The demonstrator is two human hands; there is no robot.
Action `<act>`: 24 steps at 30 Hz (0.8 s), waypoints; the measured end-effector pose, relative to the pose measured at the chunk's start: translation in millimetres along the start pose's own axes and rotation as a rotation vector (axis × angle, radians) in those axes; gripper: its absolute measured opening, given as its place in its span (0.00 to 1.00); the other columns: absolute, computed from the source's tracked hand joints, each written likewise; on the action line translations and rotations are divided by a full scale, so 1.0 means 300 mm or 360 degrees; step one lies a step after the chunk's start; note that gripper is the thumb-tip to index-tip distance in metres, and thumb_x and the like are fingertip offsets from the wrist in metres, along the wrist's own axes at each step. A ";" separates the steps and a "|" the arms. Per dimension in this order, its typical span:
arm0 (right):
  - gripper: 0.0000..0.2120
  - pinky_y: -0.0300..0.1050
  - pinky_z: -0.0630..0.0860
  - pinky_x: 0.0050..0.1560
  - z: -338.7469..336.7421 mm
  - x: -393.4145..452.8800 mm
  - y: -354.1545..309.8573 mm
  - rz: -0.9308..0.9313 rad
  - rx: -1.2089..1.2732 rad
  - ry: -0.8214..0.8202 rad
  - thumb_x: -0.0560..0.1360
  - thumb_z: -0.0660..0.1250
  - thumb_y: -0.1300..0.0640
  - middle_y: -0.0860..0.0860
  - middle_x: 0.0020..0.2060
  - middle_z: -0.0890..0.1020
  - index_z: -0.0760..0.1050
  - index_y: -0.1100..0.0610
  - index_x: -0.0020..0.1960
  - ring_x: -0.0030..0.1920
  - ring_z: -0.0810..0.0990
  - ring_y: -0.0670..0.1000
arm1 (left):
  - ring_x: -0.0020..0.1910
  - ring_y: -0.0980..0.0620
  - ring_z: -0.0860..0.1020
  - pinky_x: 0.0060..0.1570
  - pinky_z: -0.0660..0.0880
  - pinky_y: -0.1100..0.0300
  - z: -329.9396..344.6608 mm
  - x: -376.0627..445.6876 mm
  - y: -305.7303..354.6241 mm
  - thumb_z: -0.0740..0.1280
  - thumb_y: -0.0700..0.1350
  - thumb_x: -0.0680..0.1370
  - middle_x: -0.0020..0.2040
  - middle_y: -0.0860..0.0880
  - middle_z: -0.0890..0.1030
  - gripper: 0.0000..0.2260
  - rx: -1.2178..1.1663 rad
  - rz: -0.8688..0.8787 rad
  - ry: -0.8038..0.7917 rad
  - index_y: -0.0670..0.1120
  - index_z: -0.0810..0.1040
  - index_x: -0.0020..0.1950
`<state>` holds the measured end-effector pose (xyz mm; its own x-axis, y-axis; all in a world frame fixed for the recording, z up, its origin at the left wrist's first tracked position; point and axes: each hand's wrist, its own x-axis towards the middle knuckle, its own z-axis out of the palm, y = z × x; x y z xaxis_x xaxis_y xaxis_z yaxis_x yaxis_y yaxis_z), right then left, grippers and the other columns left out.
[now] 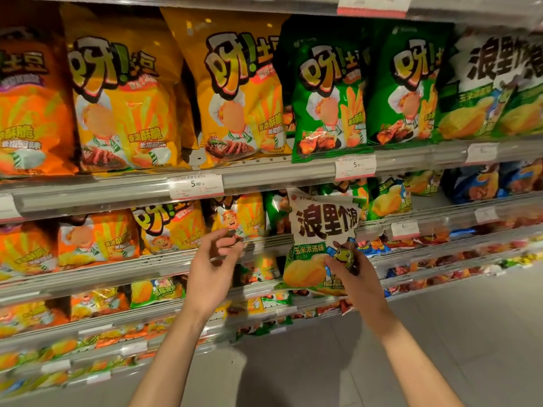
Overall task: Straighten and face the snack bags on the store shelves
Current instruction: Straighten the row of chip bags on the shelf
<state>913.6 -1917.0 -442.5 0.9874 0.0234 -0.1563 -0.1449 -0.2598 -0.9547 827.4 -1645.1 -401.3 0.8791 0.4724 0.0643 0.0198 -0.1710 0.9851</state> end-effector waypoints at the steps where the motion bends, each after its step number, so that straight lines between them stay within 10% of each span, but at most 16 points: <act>1: 0.21 0.27 0.72 0.41 -0.030 0.014 0.003 0.0004 -0.0014 -0.0008 0.72 0.76 0.40 0.39 0.51 0.84 0.76 0.44 0.61 0.47 0.81 0.33 | 0.42 0.70 0.79 0.44 0.72 0.78 0.032 -0.013 0.010 0.71 0.43 0.81 0.50 0.48 0.82 0.12 0.0009 0.0005 0.0011 0.49 0.75 0.63; 10: 0.29 0.40 0.75 0.56 -0.465 0.186 0.078 -0.0096 0.0086 -0.0186 0.66 0.75 0.36 0.42 0.54 0.84 0.74 0.43 0.64 0.56 0.82 0.43 | 0.51 0.64 0.82 0.48 0.74 0.74 0.493 -0.102 0.083 0.70 0.46 0.81 0.48 0.59 0.86 0.13 0.0026 -0.0042 0.0190 0.50 0.77 0.65; 16: 0.14 0.20 0.71 0.38 -0.783 0.287 0.127 -0.0113 0.0126 -0.0166 0.73 0.76 0.46 0.25 0.43 0.82 0.74 0.37 0.54 0.44 0.79 0.26 | 0.49 0.63 0.83 0.48 0.75 0.72 0.802 -0.133 0.158 0.70 0.49 0.81 0.48 0.60 0.86 0.12 0.0048 -0.0088 0.0171 0.54 0.77 0.63; 24: 0.14 0.27 0.76 0.45 -0.994 0.399 0.142 -0.0156 0.0177 -0.0087 0.77 0.74 0.56 0.43 0.48 0.87 0.77 0.48 0.60 0.47 0.84 0.38 | 0.52 0.59 0.83 0.51 0.76 0.63 1.006 -0.078 0.220 0.68 0.50 0.82 0.53 0.55 0.85 0.09 0.0075 -0.0039 0.0120 0.57 0.78 0.62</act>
<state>1044.3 -2213.2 -426.5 0.9927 0.0969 -0.0717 -0.0572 -0.1454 -0.9877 952.0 -1928.4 -385.9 0.8397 0.5404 0.0541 0.0645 -0.1981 0.9781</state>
